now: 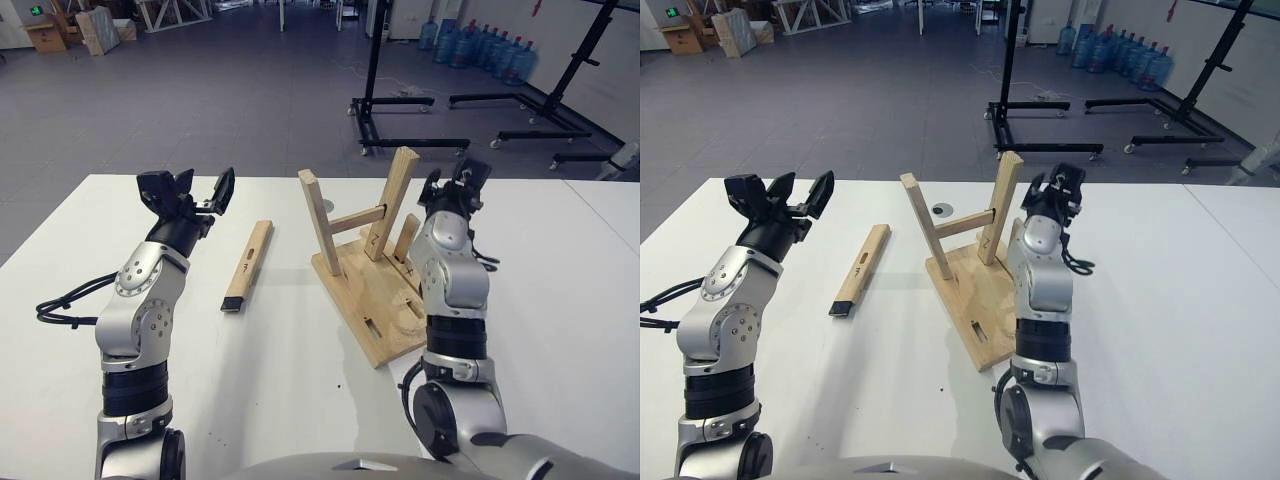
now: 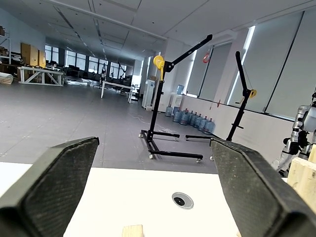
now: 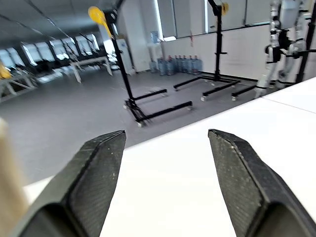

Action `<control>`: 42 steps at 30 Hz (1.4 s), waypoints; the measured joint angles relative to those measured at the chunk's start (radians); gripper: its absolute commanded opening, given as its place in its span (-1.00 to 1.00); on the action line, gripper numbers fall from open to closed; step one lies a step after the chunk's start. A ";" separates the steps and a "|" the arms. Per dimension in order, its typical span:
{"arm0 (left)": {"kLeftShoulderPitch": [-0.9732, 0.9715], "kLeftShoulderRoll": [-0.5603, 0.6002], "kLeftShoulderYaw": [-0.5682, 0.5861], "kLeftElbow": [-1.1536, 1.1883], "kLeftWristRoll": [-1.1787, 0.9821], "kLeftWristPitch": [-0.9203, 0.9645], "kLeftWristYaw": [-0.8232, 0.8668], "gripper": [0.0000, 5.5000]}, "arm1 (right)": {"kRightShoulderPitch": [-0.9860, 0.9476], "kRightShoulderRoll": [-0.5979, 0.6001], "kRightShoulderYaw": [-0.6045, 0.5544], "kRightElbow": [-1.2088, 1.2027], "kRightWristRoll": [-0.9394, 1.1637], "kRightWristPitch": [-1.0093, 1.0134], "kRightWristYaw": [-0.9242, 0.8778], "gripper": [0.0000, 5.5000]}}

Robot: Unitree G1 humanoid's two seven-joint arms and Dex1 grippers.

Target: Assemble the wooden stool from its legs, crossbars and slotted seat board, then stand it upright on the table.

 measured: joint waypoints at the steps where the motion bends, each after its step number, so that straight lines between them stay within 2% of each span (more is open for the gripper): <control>1: 0.001 0.000 0.000 0.000 0.000 0.000 0.000 0.50 | 0.028 0.000 0.006 0.031 -0.011 -0.015 0.004 0.11; 7: 0.002 0.000 -0.001 0.000 0.000 0.000 0.000 0.50 | 0.031 -0.023 0.009 0.111 -0.036 -0.088 0.032 0.11; 13: 0.002 0.000 -0.001 0.000 0.000 0.000 0.001 0.50 | -0.025 -0.056 -0.084 0.075 0.031 -0.017 0.060 0.11; 18: 0.002 0.000 0.000 0.000 0.000 0.000 0.007 0.50 | -0.155 -0.152 -0.167 0.021 0.126 0.055 0.131 0.11; 20: 0.002 0.000 0.004 -0.001 -0.001 0.000 0.008 0.50 | -0.171 -0.235 -0.178 0.027 0.167 0.108 0.227 0.11; 23: 0.014 0.008 0.011 -0.033 -0.009 0.012 0.006 0.50 | -0.134 -0.453 -0.112 0.047 0.192 0.206 0.510 0.11; 26: 0.076 0.022 0.013 -0.082 -0.022 0.041 -0.011 0.50 | 0.040 -0.658 -0.019 0.045 0.199 0.211 0.819 0.11; 29: 0.169 0.034 0.012 -0.128 -0.038 0.078 -0.024 0.50 | 0.230 -0.823 0.081 0.069 0.195 0.114 1.129 0.27; 30: 0.190 0.037 0.006 -0.132 -0.038 0.087 -0.024 0.57 | 0.252 -0.849 0.098 0.095 0.197 0.096 1.198 0.34; 33: 0.191 0.031 -0.024 -0.135 -0.038 0.099 -0.021 0.70 | 0.252 -0.856 0.189 0.186 0.177 0.007 1.326 0.51; 38: 0.167 0.019 -0.044 -0.132 -0.033 0.100 -0.011 0.96 | 0.170 -0.768 0.279 0.309 0.133 -0.073 1.359 0.83; 40: 0.167 0.017 -0.045 -0.133 -0.033 0.100 -0.010 0.96 | 0.143 -0.745 0.303 0.358 0.096 -0.103 1.346 0.95; 42: 0.167 0.012 -0.048 -0.133 -0.033 0.101 -0.010 0.96 | 0.128 -0.733 0.316 0.404 0.062 -0.136 1.325 0.95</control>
